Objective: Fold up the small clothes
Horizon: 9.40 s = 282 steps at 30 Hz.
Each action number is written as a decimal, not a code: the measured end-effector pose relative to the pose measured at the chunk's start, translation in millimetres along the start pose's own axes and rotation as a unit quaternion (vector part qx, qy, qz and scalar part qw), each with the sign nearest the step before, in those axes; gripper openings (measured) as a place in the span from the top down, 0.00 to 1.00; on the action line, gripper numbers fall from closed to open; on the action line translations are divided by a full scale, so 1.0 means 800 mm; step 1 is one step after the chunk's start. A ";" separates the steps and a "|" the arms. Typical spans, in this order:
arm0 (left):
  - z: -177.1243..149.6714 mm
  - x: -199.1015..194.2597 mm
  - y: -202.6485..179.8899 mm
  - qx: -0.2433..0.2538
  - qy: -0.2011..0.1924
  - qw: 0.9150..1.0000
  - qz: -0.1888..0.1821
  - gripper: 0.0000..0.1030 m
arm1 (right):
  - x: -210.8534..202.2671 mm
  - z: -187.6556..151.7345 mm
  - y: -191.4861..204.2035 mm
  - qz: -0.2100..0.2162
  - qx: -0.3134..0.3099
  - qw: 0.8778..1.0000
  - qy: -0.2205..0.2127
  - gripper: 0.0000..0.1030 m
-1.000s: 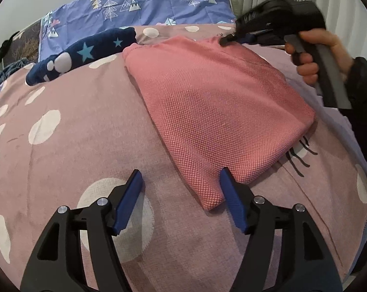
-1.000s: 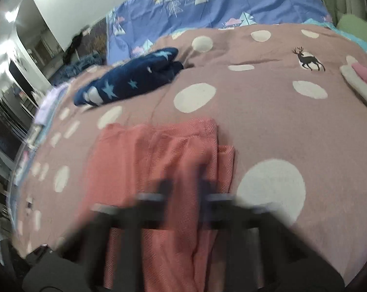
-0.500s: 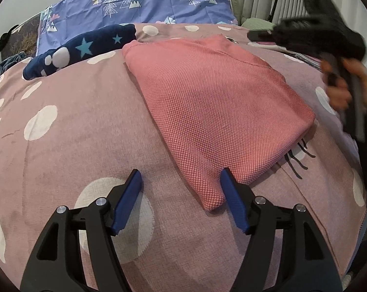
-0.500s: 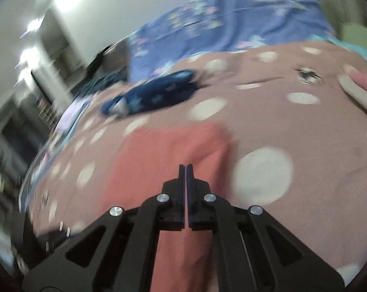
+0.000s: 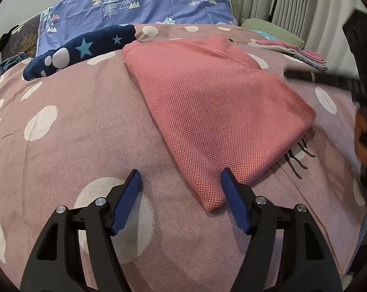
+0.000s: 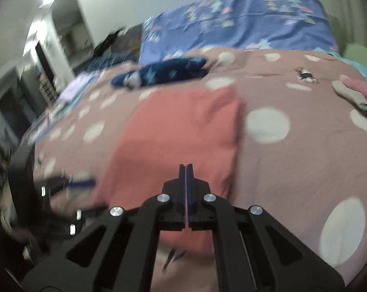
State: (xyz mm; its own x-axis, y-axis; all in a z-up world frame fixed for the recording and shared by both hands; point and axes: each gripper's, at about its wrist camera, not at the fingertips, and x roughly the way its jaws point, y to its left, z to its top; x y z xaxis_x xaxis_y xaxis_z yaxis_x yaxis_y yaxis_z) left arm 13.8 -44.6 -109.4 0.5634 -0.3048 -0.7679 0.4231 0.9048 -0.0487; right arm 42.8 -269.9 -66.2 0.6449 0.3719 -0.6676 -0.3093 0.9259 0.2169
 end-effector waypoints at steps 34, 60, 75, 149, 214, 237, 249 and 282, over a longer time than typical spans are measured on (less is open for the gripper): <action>0.062 0.035 0.042 -0.072 0.008 0.993 -0.095 0.22 | 0.021 0.002 -0.079 0.071 0.113 0.991 0.030 0.42; 0.118 0.099 0.053 -0.104 0.002 0.980 -0.169 0.21 | 0.118 0.070 -0.109 0.144 0.156 0.974 0.073 0.48; 0.133 0.113 0.051 -0.070 0.010 0.979 -0.189 0.36 | 0.127 0.066 -0.114 0.169 0.165 0.968 0.089 0.69; 0.342 0.180 -0.065 0.137 -0.111 0.983 0.047 0.28 | 0.083 0.174 -0.232 -0.234 0.211 0.938 -0.145 0.28; 0.100 -0.214 -0.090 0.015 -0.217 0.973 0.077 0.01 | -0.226 -0.004 0.092 -0.319 0.087 0.921 -0.208 0.02; 0.096 -0.198 -0.089 0.008 -0.199 0.976 0.084 0.01 | -0.211 -0.007 0.095 -0.316 0.090 0.923 -0.202 0.02; 0.095 -0.194 -0.090 0.005 -0.196 0.977 0.084 0.01 | -0.208 -0.007 0.093 -0.316 0.091 0.923 -0.200 0.02; 0.096 -0.190 -0.086 0.006 -0.191 0.978 0.086 0.01 | -0.203 0.000 0.089 -0.312 0.089 0.925 -0.197 0.02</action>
State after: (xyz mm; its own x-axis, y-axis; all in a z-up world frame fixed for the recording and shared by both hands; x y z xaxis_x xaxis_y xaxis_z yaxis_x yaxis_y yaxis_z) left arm -46.4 -83.8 59.7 0.8504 -0.2392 -0.4686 0.3051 0.9498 0.0688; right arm -83.6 -264.1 57.6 0.8748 -0.2756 -0.3985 0.3060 0.9519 0.0133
